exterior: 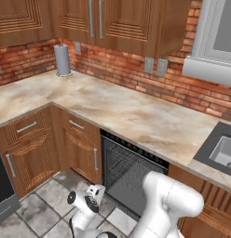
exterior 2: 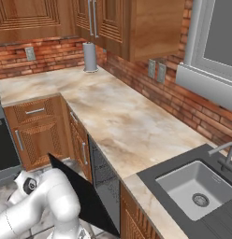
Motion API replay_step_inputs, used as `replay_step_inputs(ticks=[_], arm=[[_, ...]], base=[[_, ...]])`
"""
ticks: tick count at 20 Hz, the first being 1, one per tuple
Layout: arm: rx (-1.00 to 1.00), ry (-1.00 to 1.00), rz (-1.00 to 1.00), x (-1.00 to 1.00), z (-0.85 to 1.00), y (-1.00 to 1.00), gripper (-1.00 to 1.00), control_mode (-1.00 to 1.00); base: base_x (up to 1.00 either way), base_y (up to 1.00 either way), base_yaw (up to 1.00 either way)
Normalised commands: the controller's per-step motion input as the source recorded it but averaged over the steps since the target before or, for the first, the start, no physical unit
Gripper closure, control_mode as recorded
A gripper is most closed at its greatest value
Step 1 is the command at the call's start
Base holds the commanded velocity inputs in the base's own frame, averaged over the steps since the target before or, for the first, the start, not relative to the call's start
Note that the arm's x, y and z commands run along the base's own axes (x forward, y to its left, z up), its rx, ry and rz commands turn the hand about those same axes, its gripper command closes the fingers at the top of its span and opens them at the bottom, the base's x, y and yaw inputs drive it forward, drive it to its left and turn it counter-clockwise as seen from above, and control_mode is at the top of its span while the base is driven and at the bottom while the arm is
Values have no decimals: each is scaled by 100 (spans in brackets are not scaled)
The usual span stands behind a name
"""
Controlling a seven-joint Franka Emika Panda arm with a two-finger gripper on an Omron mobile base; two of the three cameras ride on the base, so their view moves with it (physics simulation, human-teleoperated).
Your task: Open the dishwasher door and pull out the top rack.
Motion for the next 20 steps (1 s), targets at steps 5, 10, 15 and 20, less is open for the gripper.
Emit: replay_step_inputs(ticks=[5, 10, 15, 20], arm=[[-9, 8, 0, -38, -99, 87, 100, -100], [-6, 2, 0, -47, -61, 72, 100, -100], [0, 0, -2, -61, -6, 54, 100, -100], [0, -1, -5, -86, 11, 50, 100, -100]], base=[[0, 0, 0], [0, 0, 0], [0, 0, 0], [0, 0, 0]])
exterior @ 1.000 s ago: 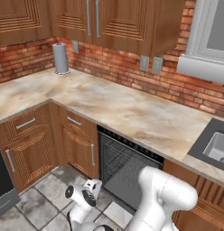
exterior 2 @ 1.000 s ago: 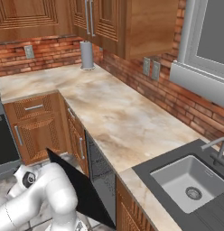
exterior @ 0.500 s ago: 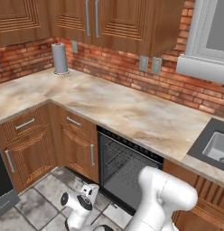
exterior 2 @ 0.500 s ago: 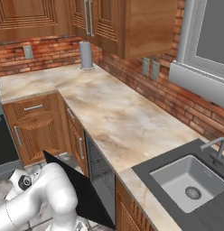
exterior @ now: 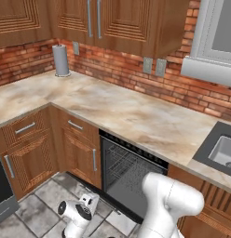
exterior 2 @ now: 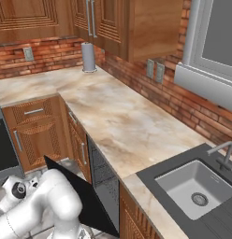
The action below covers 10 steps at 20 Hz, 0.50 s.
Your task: Open the dishwasher door and pull out the top rack.
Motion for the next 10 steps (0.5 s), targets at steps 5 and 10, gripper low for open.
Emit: replay_step_inputs(ticks=[5, 10], arm=[[-3, -19, -6, -100, 49, 44, -100, -100], [-12, -39, -6, -97, 89, 16, -100, -100]], base=[[0, 0, 0], [0, 0, 0]])
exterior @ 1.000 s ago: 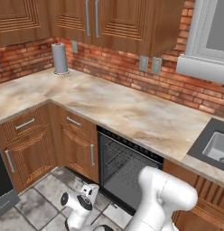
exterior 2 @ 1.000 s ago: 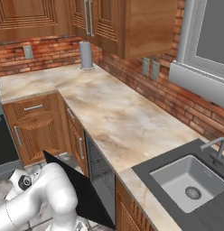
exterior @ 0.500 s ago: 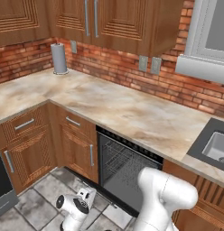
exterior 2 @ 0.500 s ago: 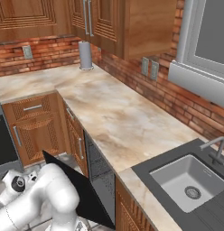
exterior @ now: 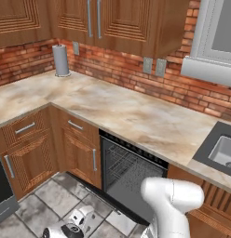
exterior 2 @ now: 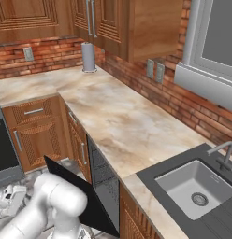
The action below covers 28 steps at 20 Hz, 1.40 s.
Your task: Open the dishwasher door and pull out the top rack.
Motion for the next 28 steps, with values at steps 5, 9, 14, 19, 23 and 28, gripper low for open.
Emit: replay_step_inputs(ticks=[5, 9, 14, 19, 23, 28], arm=[[-8, -37, -8, -45, 100, 0, -100, -100], [-5, -33, -9, -10, 100, -7, -100, -100], [0, -17, -11, 13, 100, -31, -100, -100], [1, -1, -10, 58, 100, -51, -100, -100], [6, 3, -9, 76, 78, -55, -100, -100], [3, 11, -9, 65, 15, -57, -100, -100]], base=[[0, 0, 0], [0, 0, 0], [0, 0, 0], [0, 0, 0], [0, 0, 0], [0, 0, 0]])
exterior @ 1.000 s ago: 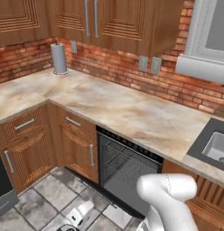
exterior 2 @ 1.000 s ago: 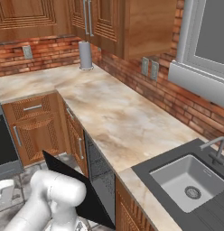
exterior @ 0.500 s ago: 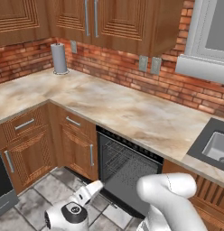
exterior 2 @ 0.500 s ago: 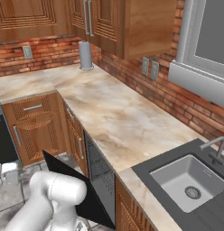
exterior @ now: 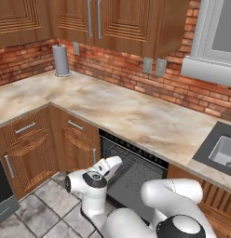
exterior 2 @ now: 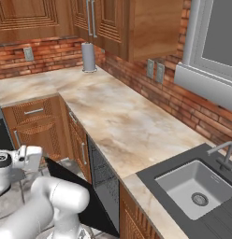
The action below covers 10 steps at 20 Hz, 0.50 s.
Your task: Open the dishwasher door and pull out the top rack.
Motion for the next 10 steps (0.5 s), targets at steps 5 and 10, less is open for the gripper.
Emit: replay_step_inputs(ticks=[5, 10], arm=[[3, 16, -7, 44, -14, -37, -100, -100], [2, 16, -6, 33, -42, -24, -100, -100]], base=[[0, 0, 0], [0, 0, 0]])
